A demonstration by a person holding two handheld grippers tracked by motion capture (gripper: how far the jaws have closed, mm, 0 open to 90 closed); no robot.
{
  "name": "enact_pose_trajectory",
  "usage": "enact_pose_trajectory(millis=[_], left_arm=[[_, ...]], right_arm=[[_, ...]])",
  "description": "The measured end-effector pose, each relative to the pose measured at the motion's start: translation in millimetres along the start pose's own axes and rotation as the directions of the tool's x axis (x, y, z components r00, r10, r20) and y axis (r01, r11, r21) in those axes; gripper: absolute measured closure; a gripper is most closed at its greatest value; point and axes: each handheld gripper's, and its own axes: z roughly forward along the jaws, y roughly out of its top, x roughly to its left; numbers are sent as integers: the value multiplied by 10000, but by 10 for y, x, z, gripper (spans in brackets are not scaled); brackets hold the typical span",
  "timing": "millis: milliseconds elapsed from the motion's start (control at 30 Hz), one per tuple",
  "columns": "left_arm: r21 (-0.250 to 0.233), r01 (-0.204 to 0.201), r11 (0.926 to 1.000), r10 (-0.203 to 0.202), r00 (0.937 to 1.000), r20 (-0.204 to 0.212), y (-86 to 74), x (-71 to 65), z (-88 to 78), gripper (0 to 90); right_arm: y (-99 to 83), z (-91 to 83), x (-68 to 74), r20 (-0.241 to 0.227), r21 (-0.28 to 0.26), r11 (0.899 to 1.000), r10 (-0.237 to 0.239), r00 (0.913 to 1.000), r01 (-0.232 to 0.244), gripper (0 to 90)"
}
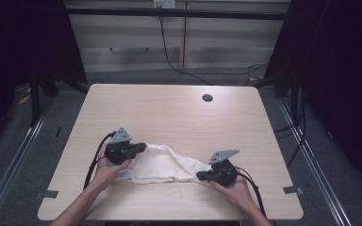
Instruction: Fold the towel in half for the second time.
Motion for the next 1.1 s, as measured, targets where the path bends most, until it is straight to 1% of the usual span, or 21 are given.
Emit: enact_pose_trajectory(millis=[133,233,267,300,333,400,433,500,567,600,667,700,733,767,800,833,900,933,967,1033,1100], left_arm=[[-615,-279,9977,296,9992,276,113,-109,-110,857],[-692,-655,9955,692,9962,526,133,-230,-187,857],[-621,-942,9936,976,9938,530,122,-294,-210,856],[-413,-1339,9901,1356,9899,413,102,-360,-224,856],[-315,-1488,9884,1502,9876,462,85,-393,-227,856],[-192,-1623,9866,1632,9839,722,29,-464,-237,856],[-149,-1608,9869,1614,9836,804,-11,-509,-239,856],[-47,-1745,9847,1740,9792,1040,-61,-549,-245,856],[263,-1954,9804,1905,9733,1278,-129,-599,-249,856],[350,-1931,9805,1869,9731,1346,-173,-620,-244,856],[583,-1914,9798,1800,9703,1614,-261,-637,-231,856],[671,-1941,9787,1813,9700,1618,-294,-646,-220,856],[903,-2024,9751,1841,9666,1785,-342,-650,-198,856],[1003,-2077,9730,1871,9651,1833,-368,-657,-182,856],[1267,-2256,9659,1998,9615,1885,-405,-655,-160,855],[1393,-2239,9646,1975,9635,1806,-435,-645,-143,856],[1503,-2072,9667,1813,9687,1696,-470,-602,-124,855],[1529,-1987,9681,1728,9706,1674,-478,-557,-119,856],[1539,-1863,9704,1618,9740,1587,-481,-528,-116,856],[1550,-1697,9732,1459,9773,1534,-492,-474,-104,856],[1603,-1700,9723,1457,9774,1529,-492,-444,-100,857]], right_arm=[[-2,-34,-80,683,-32,9996,277,9973,-276,895],[-16,-60,-134,1044,-105,9989,475,9934,-466,896],[-20,-66,-145,1078,-118,9988,479,9930,-469,895],[-27,-71,-156,1103,-171,9983,571,9923,-555,895],[-32,-77,-156,1219,-178,9981,612,9907,-594,895],[-36,-78,-155,1315,-214,9984,544,9898,-520,895],[-33,-84,-150,1486,-130,9990,432,9880,-417,896],[-38,-79,-152,1427,-231,9987,488,9886,-459,895],[-38,-80,-147,1441,-222,9986,514,9882,-487,896],[-40,-81,-143,1442,-218,9983,565,9879,-539,896],[-42,-84,-145,1472,-226,9980,610,9872,-583,896],[-43,-85,-144,1479,-227,9981,604,9872,-577,896],[-42,-87,-138,1490,-185,9981,617,9869,-596,896],[-39,-82,-134,1546,-226,9985,535,9865,-506,895],[-36,-87,-129,1675,-150,9991,428,9849,-408,895],[-38,-95,-128,1687,-118,9992,399,9849,-384,895],[-53,-118,-139,1766,-121,9990,435,9833,-420,895],[-63,-129,-144,1742,-119,9989,477,9836,-463,895],[-79,-147,-146,1749,-128,9983,587,9828,-573,895],[-98,-172,-151,1844,-136,9987,503,9816,-486,895],[-129,-205,-141,2168,-146,9992,396,9754,-373,895]])
